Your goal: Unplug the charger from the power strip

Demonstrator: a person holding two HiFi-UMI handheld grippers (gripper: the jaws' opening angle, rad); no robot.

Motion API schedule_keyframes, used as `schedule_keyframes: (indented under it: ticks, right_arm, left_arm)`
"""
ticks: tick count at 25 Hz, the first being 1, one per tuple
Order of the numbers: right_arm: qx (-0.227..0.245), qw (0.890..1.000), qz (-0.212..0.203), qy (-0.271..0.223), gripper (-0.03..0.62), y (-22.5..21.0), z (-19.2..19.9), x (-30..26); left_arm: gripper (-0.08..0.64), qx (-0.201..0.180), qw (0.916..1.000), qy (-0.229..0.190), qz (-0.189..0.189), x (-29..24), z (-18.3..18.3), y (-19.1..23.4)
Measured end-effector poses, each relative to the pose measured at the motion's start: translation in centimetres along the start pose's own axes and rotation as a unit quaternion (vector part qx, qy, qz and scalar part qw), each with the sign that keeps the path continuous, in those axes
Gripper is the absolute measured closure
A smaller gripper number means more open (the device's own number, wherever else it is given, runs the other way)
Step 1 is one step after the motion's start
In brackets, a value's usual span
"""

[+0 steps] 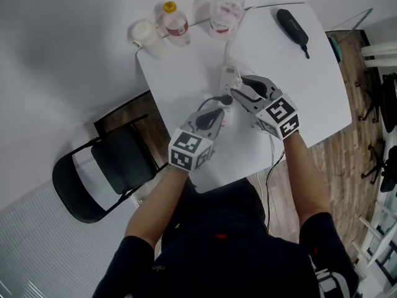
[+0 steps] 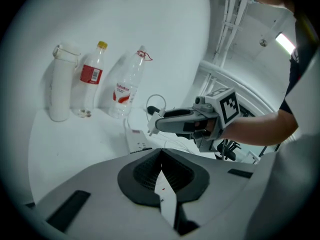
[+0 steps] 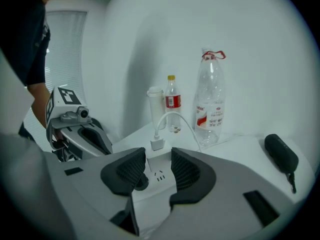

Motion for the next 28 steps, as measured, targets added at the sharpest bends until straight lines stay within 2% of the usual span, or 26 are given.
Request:
schedule_keyframes:
  ticks: [2, 5, 7, 10, 12, 15, 23, 28]
  right_arm:
    - [-0.019, 0.999, 0.036, -0.023, 0.423, -0.1, -1.2, 1.8]
    - [-0.027, 0.992, 0.112, -0.052, 0.423, 0.0, -3.2, 5.1]
    - [-0.038, 0.984, 0.158, -0.077, 0.423, 0.4, -4.7, 7.6]
    - [-0.076, 0.966, 0.211, -0.126, 0.423, 1.4, -6.7, 11.7]
    - [-0.096, 0.956, 0.230, -0.157, 0.423, 2.3, -8.3, 14.3]
    - [-0.095, 0.945, 0.253, -0.184, 0.423, 3.9, -10.8, 17.5]
    - [-0.085, 0.917, 0.308, -0.239, 0.423, 8.6, -15.4, 25.7]
    - [-0.046, 0.907, 0.335, -0.249, 0.423, 10.5, -16.9, 27.8]
  left_arm:
    - [0.537, -0.007, 0.9997, -0.025, -0.001, 1.4, -1.9, -0.2]
    - [0.537, -0.029, 0.9963, -0.081, -0.011, 4.5, -5.6, -0.6]
    - [0.537, -0.040, 0.9921, -0.117, -0.019, 6.9, -8.2, -1.2]
    - [0.537, -0.057, 0.9871, -0.148, -0.022, 10.3, -11.0, -2.4]
    - [0.537, -0.079, 0.9836, -0.161, -0.022, 12.6, -12.4, -3.5]
    - [0.537, -0.105, 0.9784, -0.177, -0.021, 15.8, -14.1, -4.8]
    - [0.537, -0.110, 0.9702, -0.216, 0.002, 22.8, -16.7, -8.2]
    - [0.537, -0.120, 0.9642, -0.237, 0.001, 25.3, -17.5, -7.9]
Point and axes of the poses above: the fingertips, and each gripper's own axes: x backward along the fingers, y to its left, z out of its underside, the point moved 3 cm from there along x, backward along the fingers, and after that the axes turned 6 degrees about x, right-handed, at the moved point
